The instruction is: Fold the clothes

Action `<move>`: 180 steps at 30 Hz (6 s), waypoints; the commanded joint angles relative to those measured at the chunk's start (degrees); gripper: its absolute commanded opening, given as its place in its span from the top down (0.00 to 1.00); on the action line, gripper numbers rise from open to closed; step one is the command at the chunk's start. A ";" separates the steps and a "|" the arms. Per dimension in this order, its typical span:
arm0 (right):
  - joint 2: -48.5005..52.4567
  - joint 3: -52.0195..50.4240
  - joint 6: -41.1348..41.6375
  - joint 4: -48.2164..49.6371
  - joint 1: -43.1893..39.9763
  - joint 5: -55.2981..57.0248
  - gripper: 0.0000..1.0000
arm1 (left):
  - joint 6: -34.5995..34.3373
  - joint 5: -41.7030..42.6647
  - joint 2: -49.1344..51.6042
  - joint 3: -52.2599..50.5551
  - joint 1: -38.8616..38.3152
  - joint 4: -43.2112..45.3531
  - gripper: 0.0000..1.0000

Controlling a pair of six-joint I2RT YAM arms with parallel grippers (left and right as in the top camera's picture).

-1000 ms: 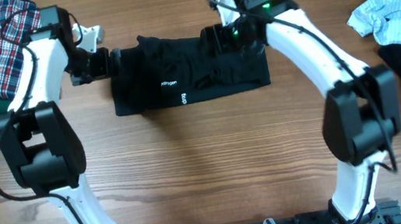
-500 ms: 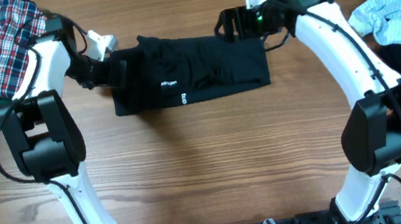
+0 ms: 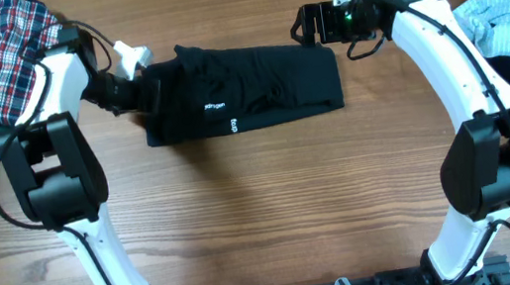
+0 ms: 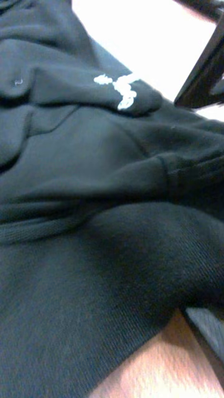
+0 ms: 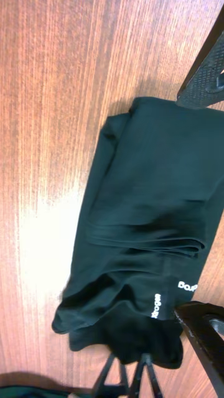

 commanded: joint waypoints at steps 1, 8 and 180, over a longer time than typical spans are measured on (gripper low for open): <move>-1.79 1.36 -0.13 1.09 -0.20 0.59 0.00 | 4.39 6.84 3.34 -1.03 -1.29 -1.95 0.20; -1.79 1.36 -0.15 1.40 -0.17 0.59 0.00 | 4.33 7.04 3.34 -1.03 -2.60 -1.42 0.65; 4.04 -17.16 12.00 12.85 5.55 -11.98 0.96 | -14.12 -16.41 -15.08 -0.90 -16.76 16.83 0.96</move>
